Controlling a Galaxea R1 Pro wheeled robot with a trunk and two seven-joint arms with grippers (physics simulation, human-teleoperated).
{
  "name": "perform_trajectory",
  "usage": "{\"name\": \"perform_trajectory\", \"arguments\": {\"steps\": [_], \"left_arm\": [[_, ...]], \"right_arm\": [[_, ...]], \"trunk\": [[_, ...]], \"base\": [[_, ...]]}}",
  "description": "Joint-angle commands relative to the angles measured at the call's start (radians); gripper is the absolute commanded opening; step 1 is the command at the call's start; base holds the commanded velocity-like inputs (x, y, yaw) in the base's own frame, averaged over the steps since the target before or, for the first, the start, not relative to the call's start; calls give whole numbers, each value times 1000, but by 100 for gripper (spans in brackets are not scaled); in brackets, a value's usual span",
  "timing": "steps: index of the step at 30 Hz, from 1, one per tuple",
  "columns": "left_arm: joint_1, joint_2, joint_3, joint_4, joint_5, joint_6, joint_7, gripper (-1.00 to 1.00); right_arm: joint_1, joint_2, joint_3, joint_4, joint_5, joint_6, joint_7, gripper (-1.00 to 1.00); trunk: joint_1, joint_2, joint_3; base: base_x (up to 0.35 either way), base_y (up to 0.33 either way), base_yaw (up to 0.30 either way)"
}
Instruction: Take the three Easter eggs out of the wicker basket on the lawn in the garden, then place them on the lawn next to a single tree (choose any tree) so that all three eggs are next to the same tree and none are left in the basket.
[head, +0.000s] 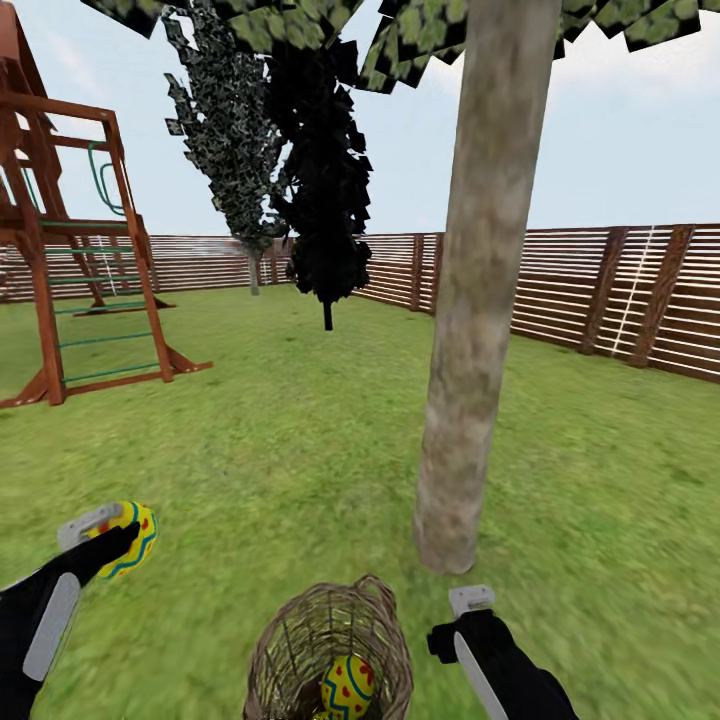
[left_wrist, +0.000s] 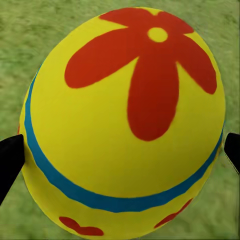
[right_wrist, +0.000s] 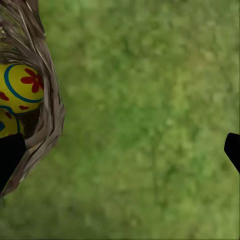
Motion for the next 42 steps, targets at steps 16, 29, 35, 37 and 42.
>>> {"name": "perform_trajectory", "arguments": {"steps": [16,29,35,37,42], "left_arm": [[-191,-50,-51,184,12,-83,-33,-100],[-191,-64,-51,188,-1,-109,-73,-100],[-191,-67,-51,190,-1,-121,-74,-100],[-191,-68,-51,191,-1,-123,-74,-100],[-191,-71,-50,188,0,-125,-76,-100]], "right_arm": [[-1,-1,-2,-5,-15,2,-8,100],[-1,13,2,-3,-12,-6,-8,100],[-1,13,2,-3,-13,-6,-8,100],[-1,13,2,-3,-13,-6,-8,100],[-1,13,3,-3,-12,-6,-8,100]], "trunk": [[0,-1,-1],[0,-1,-1],[0,-1,-1],[0,-1,-1],[0,-1,-1]], "base": [[0,0,292],[0,0,292],[0,0,292],[0,0,292],[0,0,292]]}}
